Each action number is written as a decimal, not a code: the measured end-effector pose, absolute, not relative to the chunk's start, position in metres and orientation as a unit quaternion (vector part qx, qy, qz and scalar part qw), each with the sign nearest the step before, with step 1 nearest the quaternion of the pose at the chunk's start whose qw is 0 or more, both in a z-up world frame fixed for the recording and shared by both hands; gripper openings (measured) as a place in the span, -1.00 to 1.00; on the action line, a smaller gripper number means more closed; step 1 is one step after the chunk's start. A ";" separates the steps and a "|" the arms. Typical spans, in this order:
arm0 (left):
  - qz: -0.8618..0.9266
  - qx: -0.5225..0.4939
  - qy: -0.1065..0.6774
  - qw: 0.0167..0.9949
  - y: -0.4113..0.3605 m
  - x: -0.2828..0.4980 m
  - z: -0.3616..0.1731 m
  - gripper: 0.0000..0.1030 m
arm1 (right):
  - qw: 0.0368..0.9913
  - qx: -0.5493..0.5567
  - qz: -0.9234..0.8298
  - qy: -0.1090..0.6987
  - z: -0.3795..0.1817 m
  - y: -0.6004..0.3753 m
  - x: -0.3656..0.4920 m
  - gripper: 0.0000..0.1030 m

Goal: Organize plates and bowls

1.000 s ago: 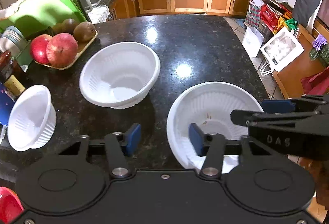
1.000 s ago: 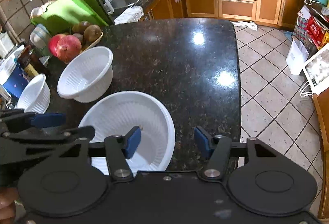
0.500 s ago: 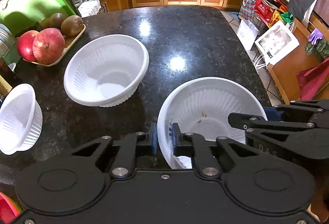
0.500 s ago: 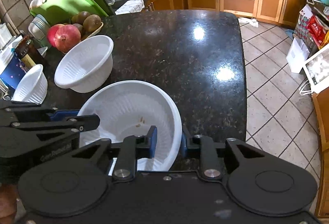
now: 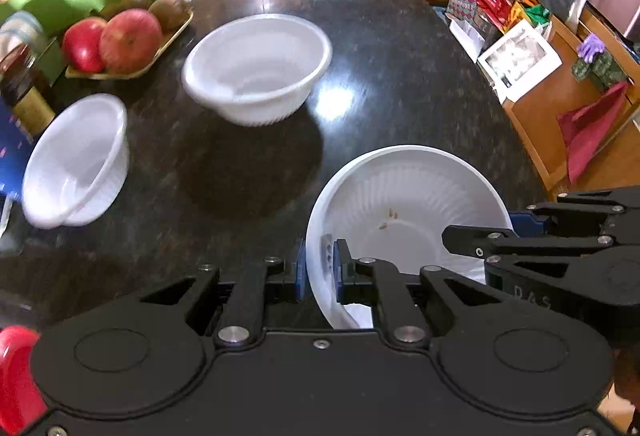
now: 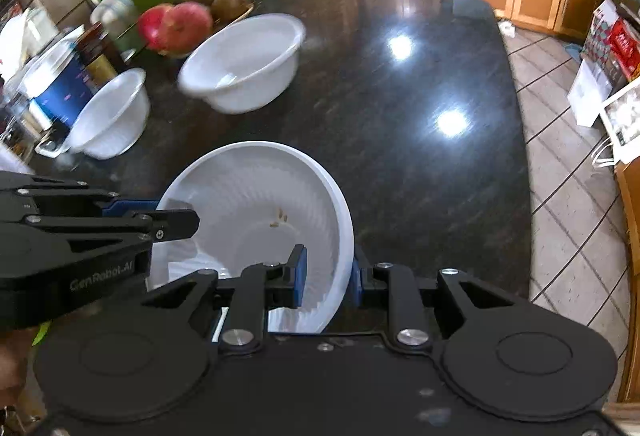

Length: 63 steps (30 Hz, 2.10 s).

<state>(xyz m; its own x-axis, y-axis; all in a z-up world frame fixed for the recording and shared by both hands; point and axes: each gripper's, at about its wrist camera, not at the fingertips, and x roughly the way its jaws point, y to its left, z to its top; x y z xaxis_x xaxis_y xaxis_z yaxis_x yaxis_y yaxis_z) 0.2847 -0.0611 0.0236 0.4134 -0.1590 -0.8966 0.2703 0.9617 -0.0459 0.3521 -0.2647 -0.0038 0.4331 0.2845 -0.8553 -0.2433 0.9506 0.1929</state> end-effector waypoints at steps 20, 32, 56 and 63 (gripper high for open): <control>-0.153 0.066 0.525 0.835 0.020 0.234 0.031 -0.42 | 0.828 0.017 0.174 0.532 -0.001 -0.181 0.297 -0.31; -0.160 0.041 0.486 0.858 0.041 0.224 0.047 0.05 | 0.883 0.012 0.143 0.446 0.020 -0.191 0.271 0.31; -0.095 0.045 0.385 0.917 0.090 0.266 0.127 0.07 | 0.915 0.011 0.168 0.366 0.122 -0.193 0.300 0.49; -0.068 0.026 0.412 0.908 0.118 0.283 0.109 0.07 | 0.884 0.028 0.184 0.429 0.109 -0.147 0.337 0.49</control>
<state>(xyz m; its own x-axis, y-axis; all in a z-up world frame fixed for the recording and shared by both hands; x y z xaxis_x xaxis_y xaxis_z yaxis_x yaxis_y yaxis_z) 0.2834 0.1175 0.1087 0.6514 -0.1019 -0.7518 0.1452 0.9894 -0.0082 0.3366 -0.1474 0.1091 0.5643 0.3487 -0.7484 -0.3007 0.9310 0.2071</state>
